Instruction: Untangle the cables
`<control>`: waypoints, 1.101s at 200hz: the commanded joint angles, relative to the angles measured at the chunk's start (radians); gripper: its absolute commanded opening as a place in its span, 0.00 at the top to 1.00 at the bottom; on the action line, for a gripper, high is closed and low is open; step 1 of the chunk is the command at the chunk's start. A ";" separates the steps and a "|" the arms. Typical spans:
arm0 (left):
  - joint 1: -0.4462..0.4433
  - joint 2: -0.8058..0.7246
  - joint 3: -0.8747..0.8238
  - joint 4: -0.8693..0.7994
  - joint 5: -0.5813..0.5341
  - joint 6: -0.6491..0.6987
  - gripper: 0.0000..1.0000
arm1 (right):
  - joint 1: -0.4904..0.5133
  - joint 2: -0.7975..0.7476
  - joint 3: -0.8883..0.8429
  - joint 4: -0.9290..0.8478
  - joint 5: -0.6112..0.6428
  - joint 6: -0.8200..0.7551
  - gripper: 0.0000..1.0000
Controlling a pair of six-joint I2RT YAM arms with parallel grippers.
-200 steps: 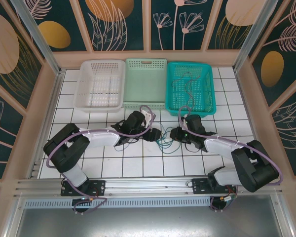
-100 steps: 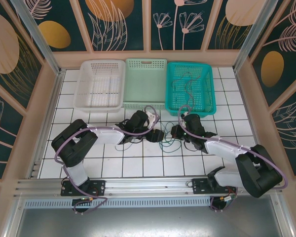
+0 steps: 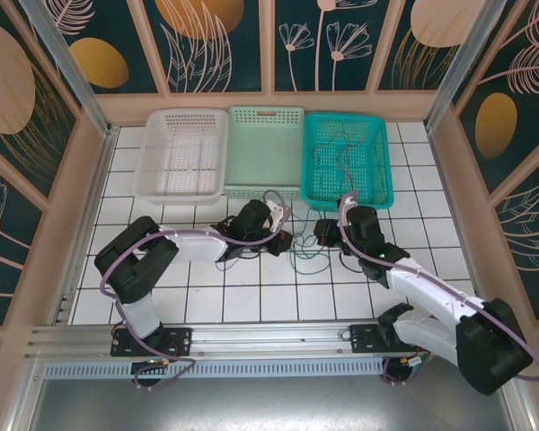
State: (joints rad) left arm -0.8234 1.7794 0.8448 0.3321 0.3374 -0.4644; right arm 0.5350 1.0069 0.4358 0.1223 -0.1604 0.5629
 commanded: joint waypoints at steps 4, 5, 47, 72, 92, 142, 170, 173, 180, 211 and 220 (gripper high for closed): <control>-0.003 -0.023 0.010 -0.036 -0.046 0.029 1.00 | 0.006 -0.052 -0.012 -0.084 0.033 -0.038 1.00; -0.002 -0.023 0.010 -0.036 -0.048 0.030 1.00 | 0.006 -0.054 -0.013 -0.086 0.034 -0.039 1.00; -0.001 -0.034 0.013 -0.086 -0.117 0.046 1.00 | 0.006 -0.147 -0.005 -0.151 0.050 -0.069 1.00; -0.002 -0.043 0.008 -0.121 -0.181 0.043 1.00 | 0.006 -0.205 0.024 -0.227 0.075 -0.106 1.00; -0.001 -0.039 0.008 -0.133 -0.195 0.040 1.00 | 0.006 -0.263 0.035 -0.256 0.058 -0.124 1.00; -0.002 -0.014 0.019 -0.159 -0.217 0.029 1.00 | -0.010 -0.348 0.075 -0.352 0.027 -0.162 1.00; -0.001 -0.011 0.023 -0.177 -0.239 0.033 0.98 | -0.036 -0.414 0.098 -0.370 0.007 -0.183 1.00; -0.001 -0.012 0.022 -0.179 -0.240 0.033 0.98 | -0.040 -0.420 0.103 -0.376 0.006 -0.186 1.00; -0.001 -0.014 0.022 -0.182 -0.246 0.033 0.97 | -0.050 -0.433 0.113 -0.387 -0.001 -0.195 1.00; -0.002 -0.012 0.022 -0.188 -0.259 0.031 0.98 | -0.082 -0.437 0.166 -0.473 -0.032 -0.236 1.00; -0.002 -0.008 0.023 -0.187 -0.258 0.029 0.99 | -0.084 -0.424 0.169 -0.489 -0.038 -0.238 1.00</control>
State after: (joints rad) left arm -0.8242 1.7653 0.8455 0.1787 0.1059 -0.4393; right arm 0.4648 0.5743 0.5591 -0.2909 -0.1612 0.3672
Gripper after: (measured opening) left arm 0.052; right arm 0.053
